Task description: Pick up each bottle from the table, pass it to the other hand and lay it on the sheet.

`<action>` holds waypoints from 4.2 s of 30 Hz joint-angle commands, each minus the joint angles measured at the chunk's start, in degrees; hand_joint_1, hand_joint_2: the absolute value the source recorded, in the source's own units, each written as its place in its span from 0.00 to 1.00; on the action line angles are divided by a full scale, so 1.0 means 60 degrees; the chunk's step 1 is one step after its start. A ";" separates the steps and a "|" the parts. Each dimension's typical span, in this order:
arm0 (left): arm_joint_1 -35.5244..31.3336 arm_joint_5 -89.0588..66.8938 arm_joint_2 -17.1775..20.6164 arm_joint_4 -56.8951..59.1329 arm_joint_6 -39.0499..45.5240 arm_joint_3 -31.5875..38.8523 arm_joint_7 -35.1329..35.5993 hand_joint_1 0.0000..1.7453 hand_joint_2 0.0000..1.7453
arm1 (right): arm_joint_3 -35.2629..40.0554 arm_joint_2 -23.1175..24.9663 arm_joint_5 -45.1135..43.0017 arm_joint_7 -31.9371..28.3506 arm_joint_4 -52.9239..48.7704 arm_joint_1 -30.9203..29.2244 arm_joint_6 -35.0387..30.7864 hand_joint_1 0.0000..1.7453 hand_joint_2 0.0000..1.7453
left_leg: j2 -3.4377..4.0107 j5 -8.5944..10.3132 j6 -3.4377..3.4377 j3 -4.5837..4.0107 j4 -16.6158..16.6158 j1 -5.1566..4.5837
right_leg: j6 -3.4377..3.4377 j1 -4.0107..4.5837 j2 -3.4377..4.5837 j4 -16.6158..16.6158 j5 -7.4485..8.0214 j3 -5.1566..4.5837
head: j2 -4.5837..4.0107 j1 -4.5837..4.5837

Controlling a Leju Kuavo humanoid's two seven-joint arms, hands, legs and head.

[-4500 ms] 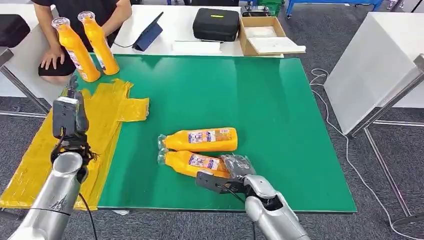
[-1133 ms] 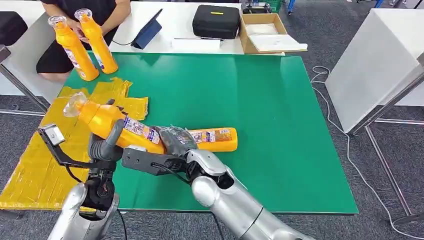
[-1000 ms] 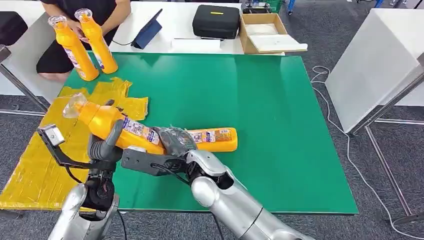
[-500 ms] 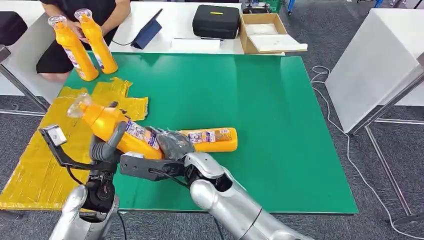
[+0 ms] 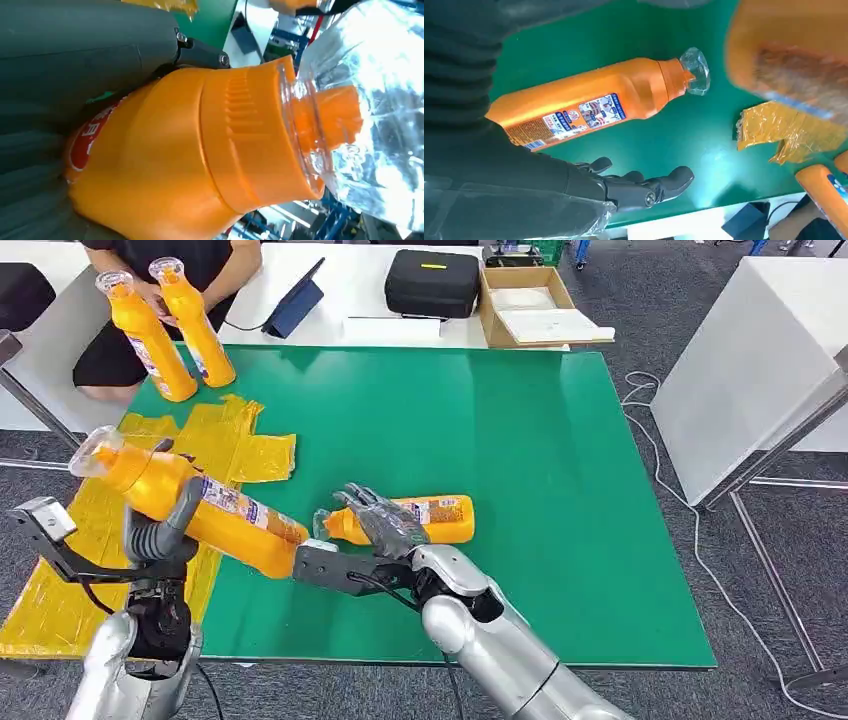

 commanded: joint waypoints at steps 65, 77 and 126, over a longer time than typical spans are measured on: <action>-0.2639 -1.5994 0.0813 0.7477 0.5122 0.0597 -0.0338 0.00 0.00 | -0.0972 -0.1490 0.1073 -0.0311 -0.0398 -0.0220 -0.0253 0.00 0.00 | -0.0073 -0.0007 -0.0004 0.0042 -0.0007 -0.0019 | 0.0001 -0.0021 -0.0041 0.0001 -0.0023 0.0041 | 0.0000 0.0007; -0.1976 -0.5960 -0.0041 0.3944 0.1683 0.1337 -0.0722 0.00 0.00 | -0.1698 -0.2073 0.2670 -0.0196 0.0162 -0.0285 -0.0514 0.00 1.00 | -0.0088 -0.0011 -0.0003 0.0026 0.0010 -0.0008 | 0.0004 -0.0011 -0.0061 0.0005 -0.0029 0.0035 | 0.0000 0.0000; -0.3081 -0.3145 0.0926 0.4738 0.1894 -0.1283 -0.1565 0.00 0.00 | -0.0912 -0.0360 0.3960 -0.0406 0.5558 -0.1998 -0.0446 0.00 1.00 | -0.0044 -0.0003 -0.0003 0.0029 -0.0003 -0.0012 | 0.0001 -0.0014 -0.0026 0.0002 -0.0011 0.0033 | 0.0000 0.0004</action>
